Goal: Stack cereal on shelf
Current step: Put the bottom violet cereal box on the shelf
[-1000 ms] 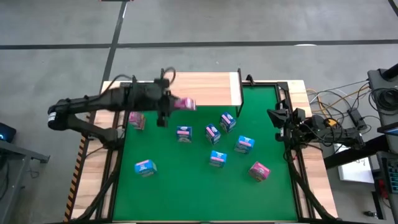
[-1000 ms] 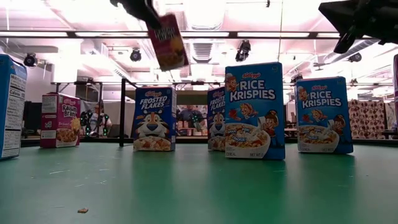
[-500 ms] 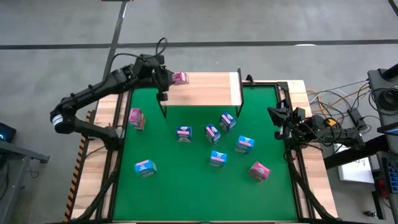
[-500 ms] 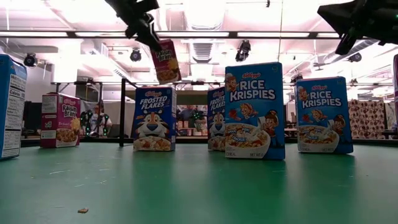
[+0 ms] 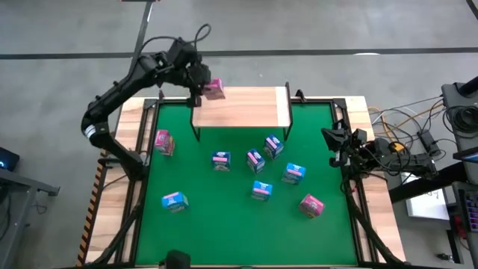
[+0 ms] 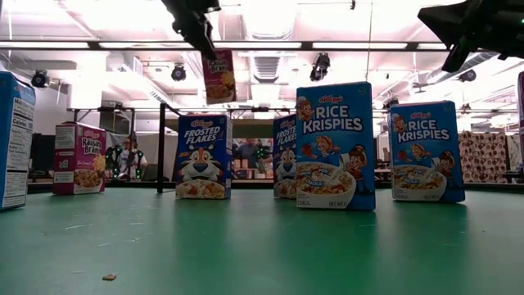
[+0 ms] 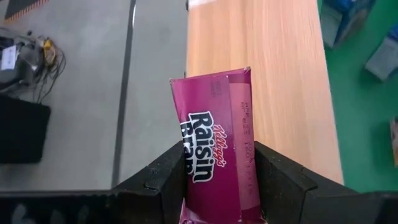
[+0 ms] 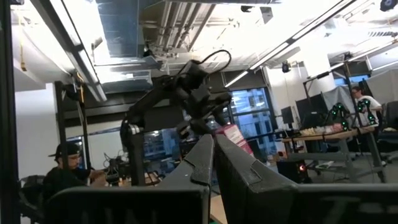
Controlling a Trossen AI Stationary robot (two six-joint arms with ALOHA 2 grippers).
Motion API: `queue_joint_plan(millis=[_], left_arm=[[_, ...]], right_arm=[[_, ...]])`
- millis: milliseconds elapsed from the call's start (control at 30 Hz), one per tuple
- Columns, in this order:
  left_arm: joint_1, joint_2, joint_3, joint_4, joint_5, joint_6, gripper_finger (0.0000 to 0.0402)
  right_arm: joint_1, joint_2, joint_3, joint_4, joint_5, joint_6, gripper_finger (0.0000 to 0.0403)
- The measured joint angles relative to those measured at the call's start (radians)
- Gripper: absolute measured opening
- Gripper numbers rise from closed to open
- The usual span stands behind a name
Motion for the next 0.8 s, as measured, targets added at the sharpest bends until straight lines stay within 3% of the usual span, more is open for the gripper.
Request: queue_joint_plan(millis=[400,800], left_arm=[[0.17,0.161,0.104,-0.081,0.086,0.042,0.015],[0.191,0.19,0.129,-0.158,0.102,0.09,0.015]], right_arm=[[0.0,0.0,0.0,-0.001,-0.003,0.014,0.0009],[0.0,0.0,0.0,-0.002,-0.003,0.011,0.0009]])
